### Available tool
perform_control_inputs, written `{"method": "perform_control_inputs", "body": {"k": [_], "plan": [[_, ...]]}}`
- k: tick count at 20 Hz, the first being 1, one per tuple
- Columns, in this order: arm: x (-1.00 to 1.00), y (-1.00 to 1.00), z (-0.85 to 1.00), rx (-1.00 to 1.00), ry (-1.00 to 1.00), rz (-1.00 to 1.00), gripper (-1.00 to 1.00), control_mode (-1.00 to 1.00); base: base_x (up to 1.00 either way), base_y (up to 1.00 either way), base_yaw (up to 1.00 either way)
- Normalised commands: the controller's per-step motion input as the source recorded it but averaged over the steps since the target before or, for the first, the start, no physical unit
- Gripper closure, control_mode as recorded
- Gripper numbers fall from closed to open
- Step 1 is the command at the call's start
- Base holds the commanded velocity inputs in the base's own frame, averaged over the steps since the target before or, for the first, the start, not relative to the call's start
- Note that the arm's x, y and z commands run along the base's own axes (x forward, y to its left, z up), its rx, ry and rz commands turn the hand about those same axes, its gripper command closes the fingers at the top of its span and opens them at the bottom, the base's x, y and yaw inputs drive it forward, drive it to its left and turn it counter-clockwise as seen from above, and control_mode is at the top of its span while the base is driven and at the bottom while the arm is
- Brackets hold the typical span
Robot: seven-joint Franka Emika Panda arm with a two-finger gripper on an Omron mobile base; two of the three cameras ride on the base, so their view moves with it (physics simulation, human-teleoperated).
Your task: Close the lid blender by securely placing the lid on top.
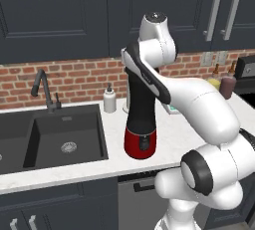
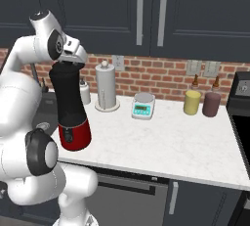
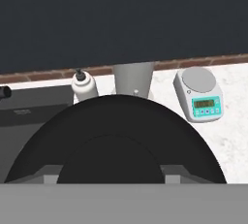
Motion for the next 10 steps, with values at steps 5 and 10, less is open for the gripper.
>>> {"method": "perform_control_inputs", "body": {"k": [5, 10], "plan": [[-0.45, 0.05, -0.35, 0.0, 0.04, 0.0, 1.0, -1.0, 0.0, 0.0, 0.0], [-0.59, 0.01, -0.24, 0.0, 0.08, 0.0, 1.0, -1.0, 0.0, 0.0, 0.0]]}}
